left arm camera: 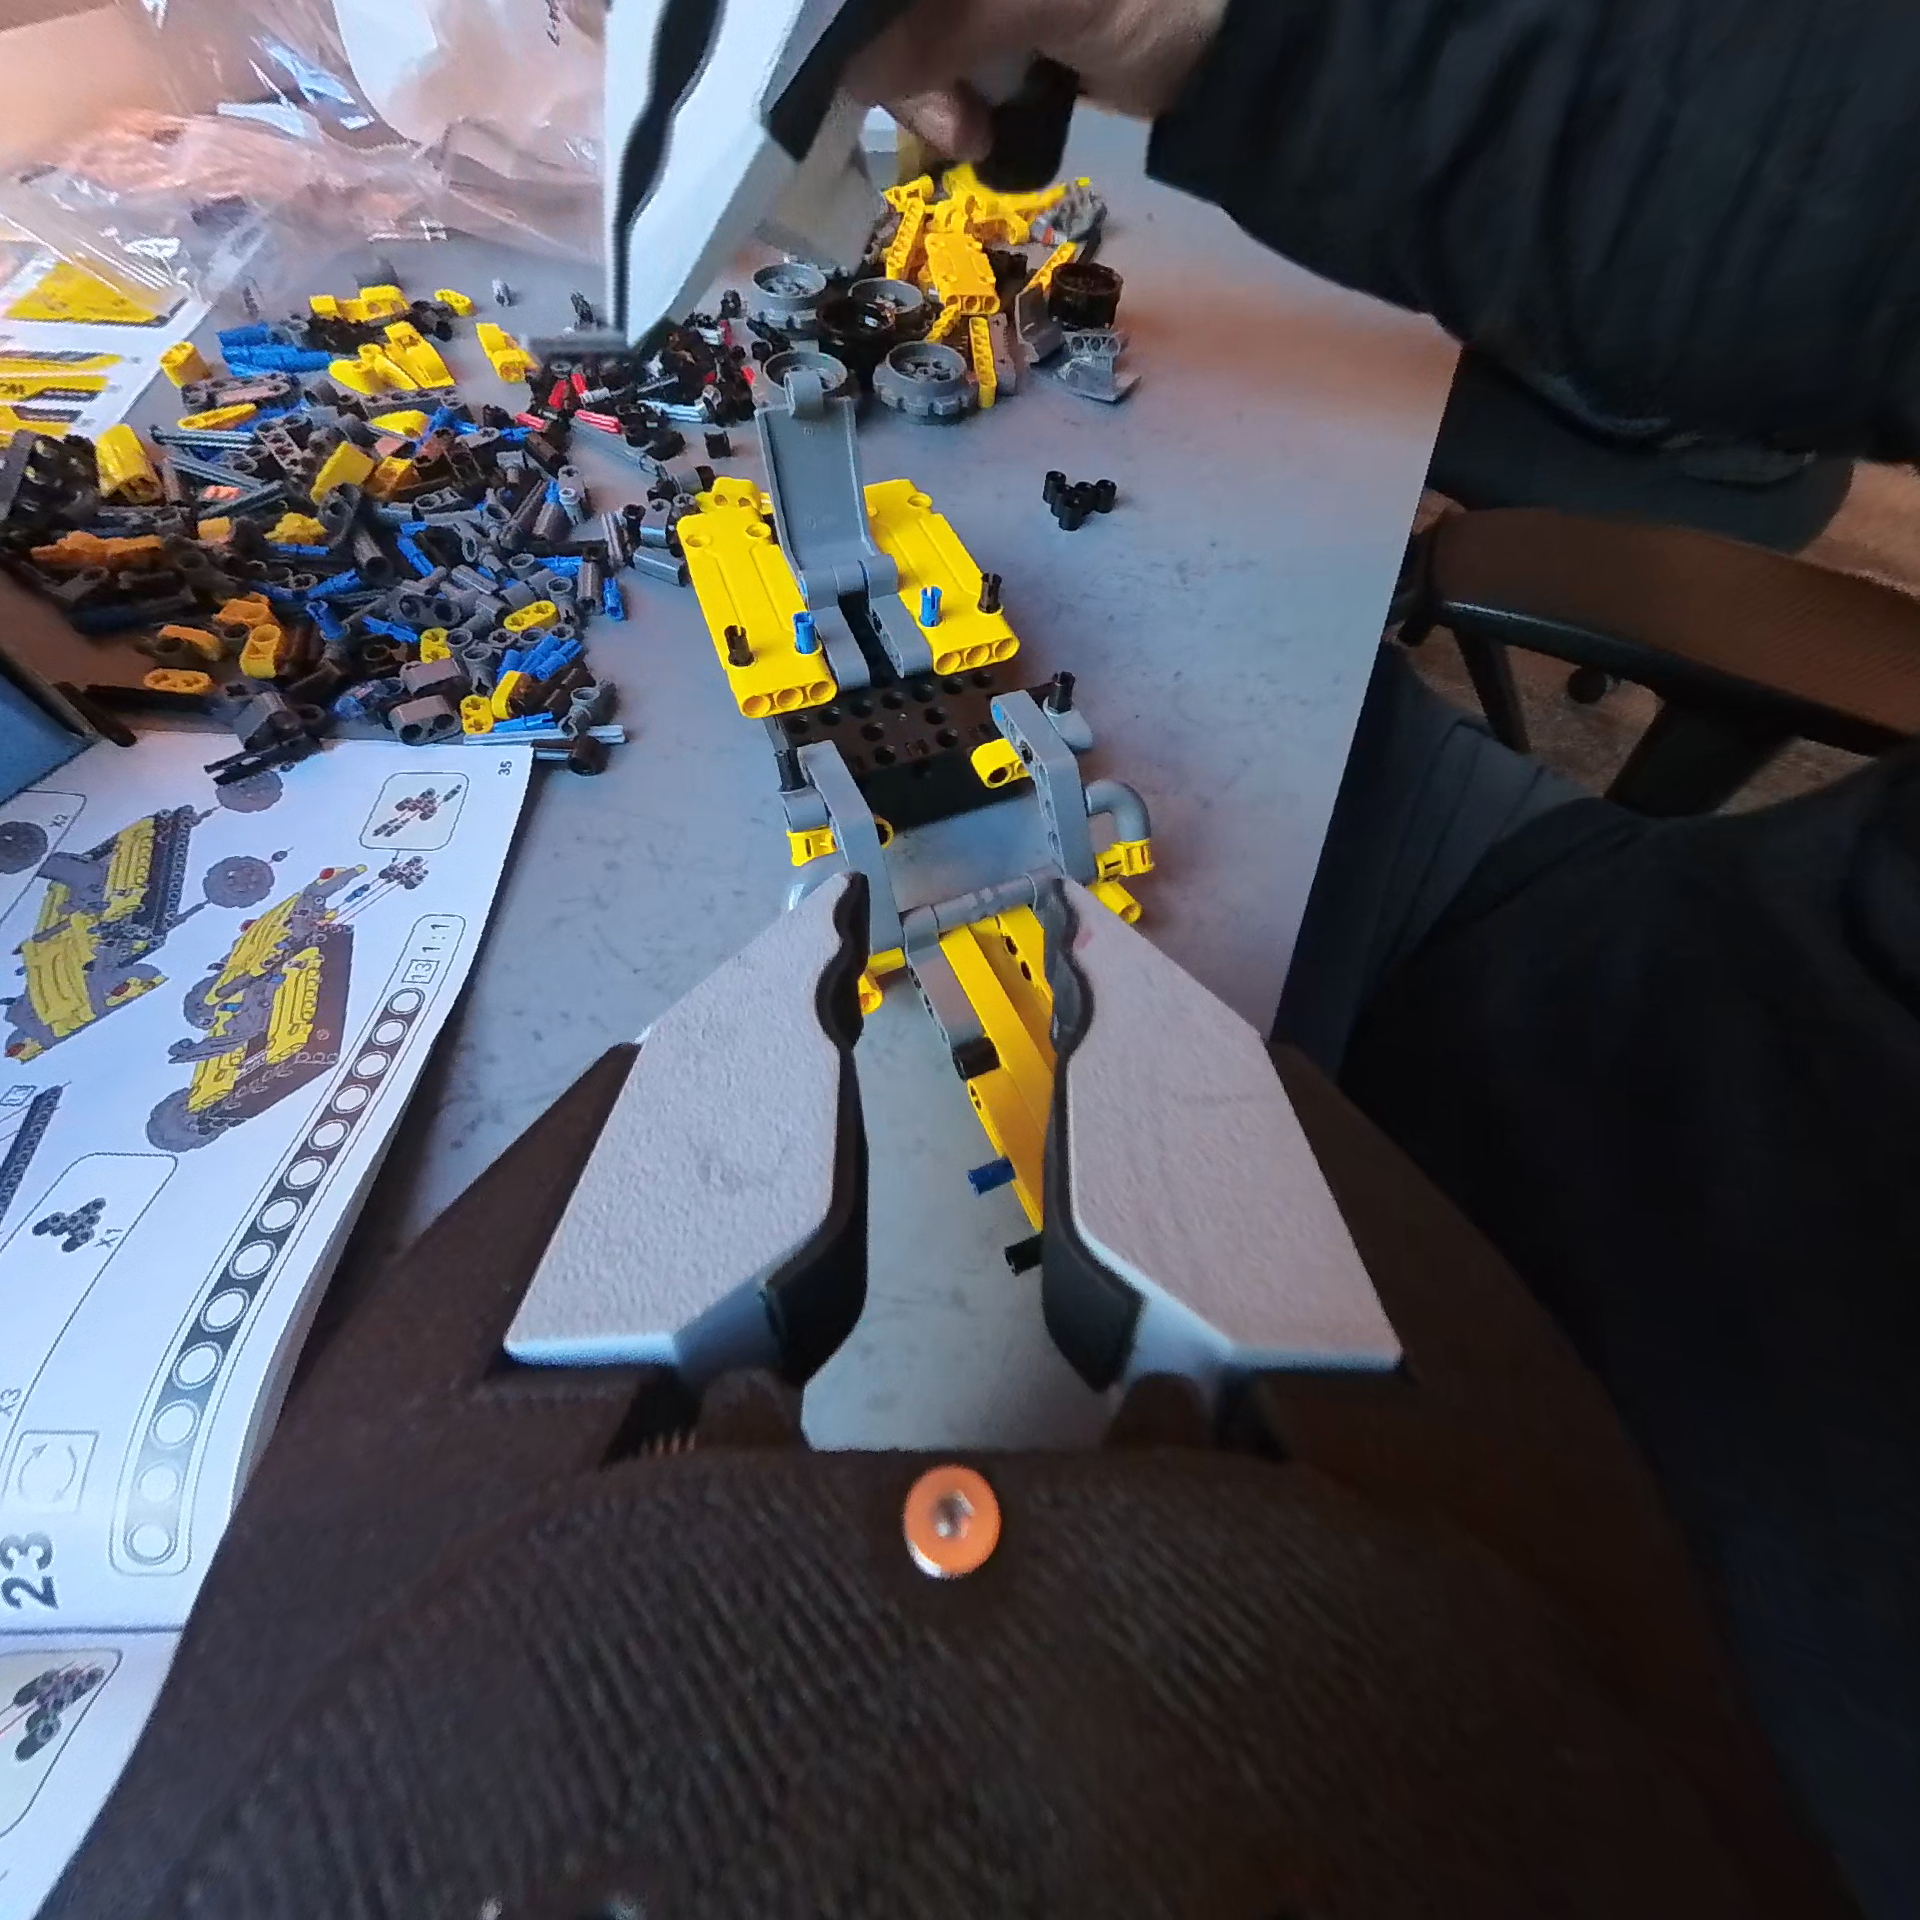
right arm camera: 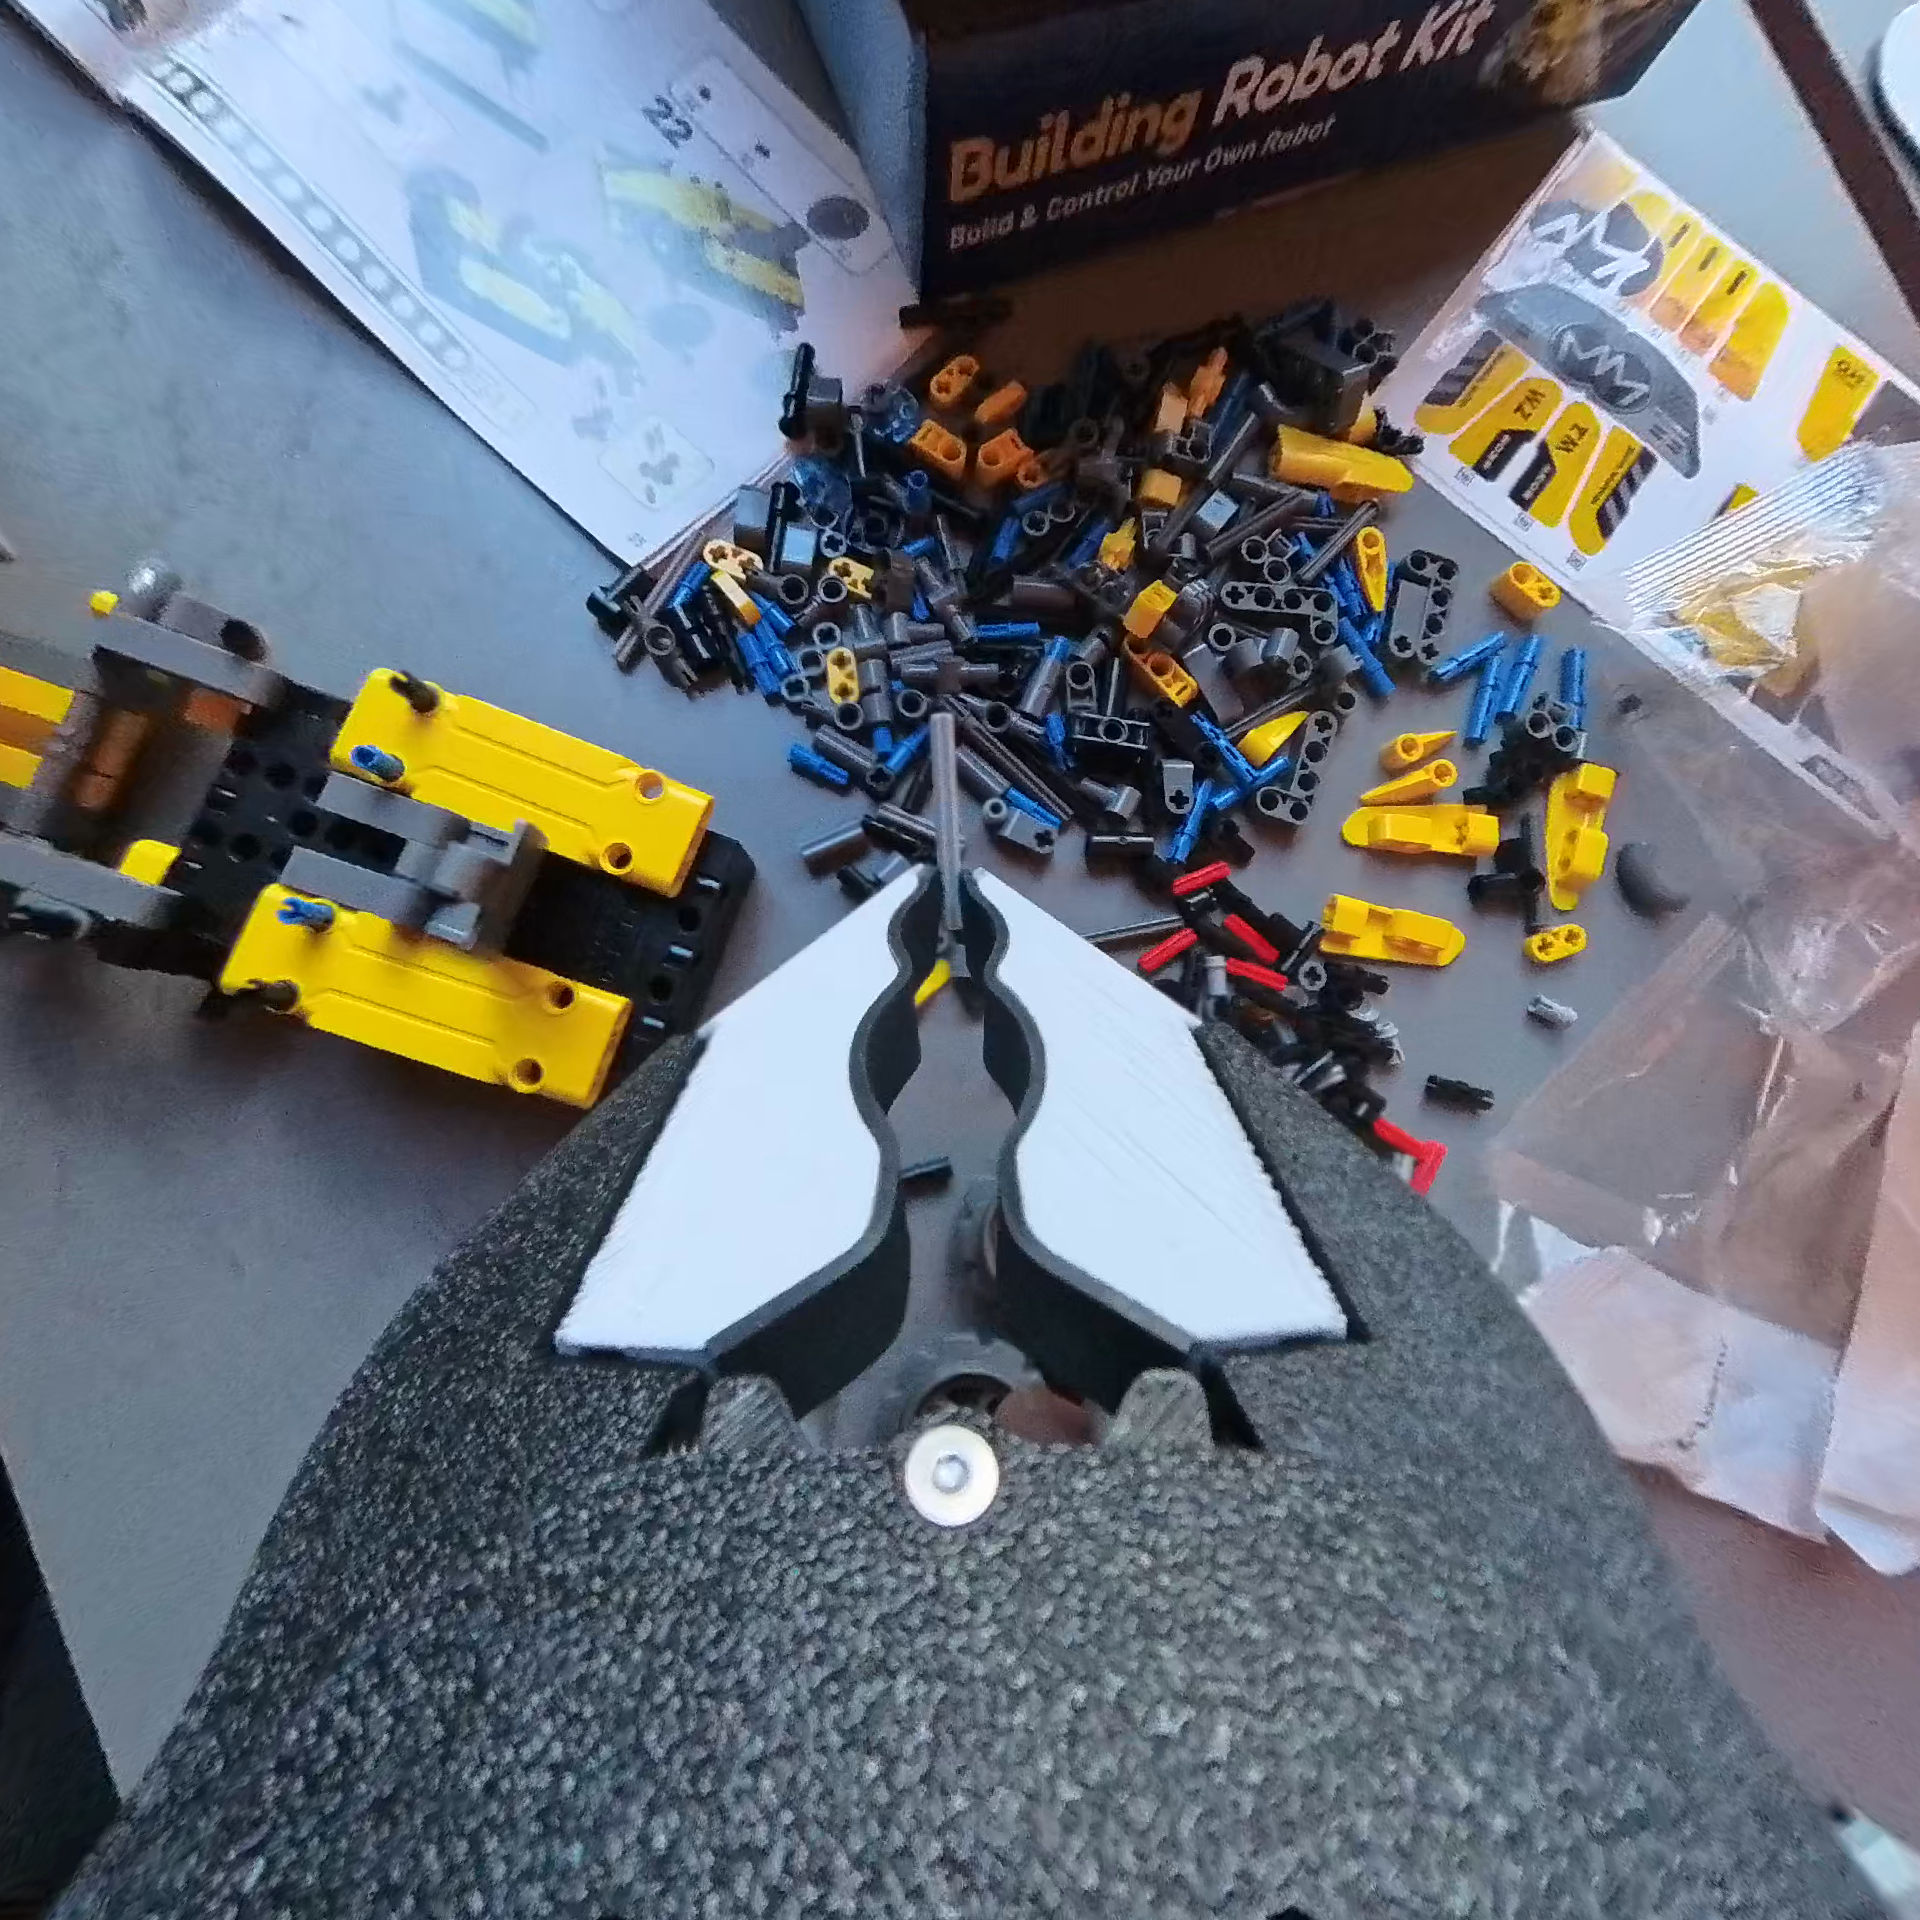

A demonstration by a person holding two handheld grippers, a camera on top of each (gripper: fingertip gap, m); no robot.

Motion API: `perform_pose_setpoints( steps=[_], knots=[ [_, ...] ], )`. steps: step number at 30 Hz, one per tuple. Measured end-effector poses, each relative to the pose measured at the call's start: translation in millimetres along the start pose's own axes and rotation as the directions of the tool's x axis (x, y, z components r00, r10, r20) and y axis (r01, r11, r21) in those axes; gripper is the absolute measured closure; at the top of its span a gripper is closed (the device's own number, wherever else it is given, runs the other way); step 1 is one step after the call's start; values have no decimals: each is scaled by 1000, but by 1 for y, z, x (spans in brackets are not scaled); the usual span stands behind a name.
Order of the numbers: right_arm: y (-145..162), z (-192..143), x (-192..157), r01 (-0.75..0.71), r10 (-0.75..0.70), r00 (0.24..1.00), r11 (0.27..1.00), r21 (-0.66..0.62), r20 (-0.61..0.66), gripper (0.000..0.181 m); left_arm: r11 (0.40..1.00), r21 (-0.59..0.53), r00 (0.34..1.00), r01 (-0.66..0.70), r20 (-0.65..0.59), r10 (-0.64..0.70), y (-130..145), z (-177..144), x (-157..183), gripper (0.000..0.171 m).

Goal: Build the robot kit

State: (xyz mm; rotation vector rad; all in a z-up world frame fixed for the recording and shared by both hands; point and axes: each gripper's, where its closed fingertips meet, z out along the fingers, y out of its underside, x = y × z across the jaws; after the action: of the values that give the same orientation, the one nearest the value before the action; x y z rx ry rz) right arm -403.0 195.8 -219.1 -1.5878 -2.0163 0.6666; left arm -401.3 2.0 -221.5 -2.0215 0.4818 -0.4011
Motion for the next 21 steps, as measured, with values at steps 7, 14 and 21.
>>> perform_pose_setpoints(
  steps=[7, 14, 21],
  knots=[
    [-1, -15, -3, -31, 35, 998, 996, 88, -43, 178, 1000, -15, 1000, 1, 1, -1, 2, 1, 0, 141],
    [-18, -20, -15, 49, -34, 995, 985, 165, -94, 178, 1000, -12, 1000, -2, 9, 2, 1, 1, -1, 141],
    [-20, -22, -20, 45, -31, 996, 984, 175, -82, 178, 1000, -30, 1000, 3, 7, -3, 4, 3, -1, 141]
  ],
)
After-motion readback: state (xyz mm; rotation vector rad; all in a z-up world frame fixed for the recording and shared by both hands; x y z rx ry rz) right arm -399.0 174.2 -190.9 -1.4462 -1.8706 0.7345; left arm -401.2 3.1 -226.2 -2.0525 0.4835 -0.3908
